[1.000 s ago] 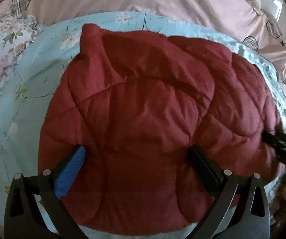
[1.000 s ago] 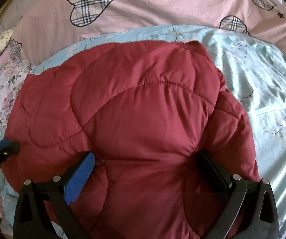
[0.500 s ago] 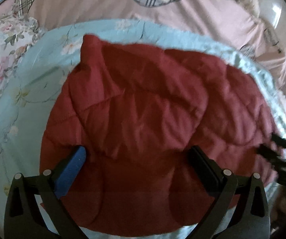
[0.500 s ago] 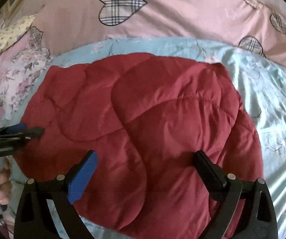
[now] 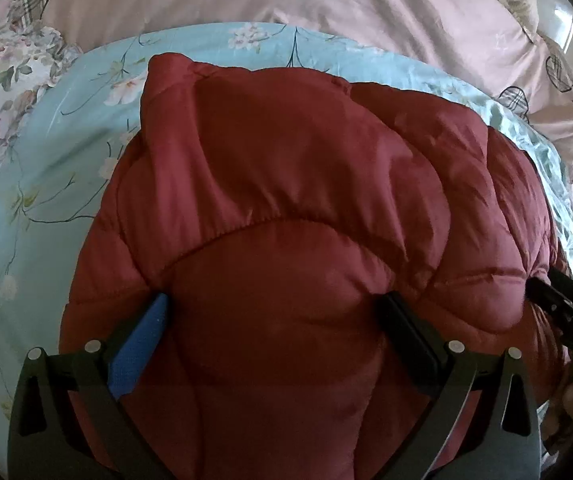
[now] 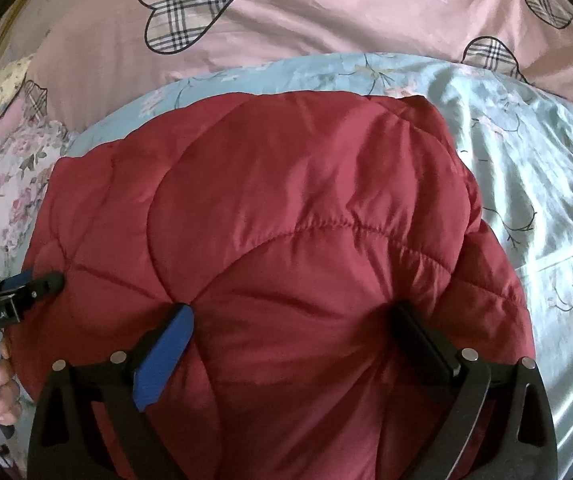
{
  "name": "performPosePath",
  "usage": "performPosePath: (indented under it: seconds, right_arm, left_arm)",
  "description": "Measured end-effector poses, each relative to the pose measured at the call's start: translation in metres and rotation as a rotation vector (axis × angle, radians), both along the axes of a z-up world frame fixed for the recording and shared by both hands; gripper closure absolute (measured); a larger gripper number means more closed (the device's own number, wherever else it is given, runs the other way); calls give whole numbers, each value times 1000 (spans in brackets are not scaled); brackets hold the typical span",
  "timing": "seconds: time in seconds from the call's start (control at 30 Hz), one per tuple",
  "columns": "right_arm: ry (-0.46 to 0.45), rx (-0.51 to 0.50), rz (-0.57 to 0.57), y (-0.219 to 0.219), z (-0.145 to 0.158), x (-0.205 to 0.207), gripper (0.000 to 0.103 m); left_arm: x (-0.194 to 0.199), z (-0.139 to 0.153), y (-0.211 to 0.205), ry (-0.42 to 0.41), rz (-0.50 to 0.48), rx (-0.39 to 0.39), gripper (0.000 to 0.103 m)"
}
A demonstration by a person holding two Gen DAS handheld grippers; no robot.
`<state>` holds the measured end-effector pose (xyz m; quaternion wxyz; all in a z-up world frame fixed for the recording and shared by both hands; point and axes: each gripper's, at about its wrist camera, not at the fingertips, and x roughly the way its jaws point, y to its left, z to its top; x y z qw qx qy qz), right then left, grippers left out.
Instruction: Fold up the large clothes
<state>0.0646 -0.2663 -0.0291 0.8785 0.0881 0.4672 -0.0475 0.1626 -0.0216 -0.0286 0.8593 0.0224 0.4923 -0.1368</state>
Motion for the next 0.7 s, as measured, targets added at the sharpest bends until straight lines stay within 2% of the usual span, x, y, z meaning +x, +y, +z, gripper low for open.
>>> performPosePath:
  seconds: [0.2,0.27,0.4,0.5,0.57,0.7]
  right_arm:
    - [-53,-26,-34,0,17,-19,9]
    - [-35,-16,-39,-5,12,-23,9]
    - [-29,6,-37,-13,3,-25,8]
    - [-44,9,-54,-11,12,-33,9]
    - [-61,10,-61,-11,16,-43,9]
    - [-49,16,-50,-16,3,-49,9]
  left_arm:
    - [-2,-1,-1,-10,-8,13,0]
    - [-4,2,2,-14,-9,6,0]
    - [-29,20,14,-24,-14,-51,0]
    - [-49,25,25,-27,-13,-82,0]
    - [-55,19,26,-19,-14,-63,0]
    - [-50,2,22,-17,-10,-38,0]
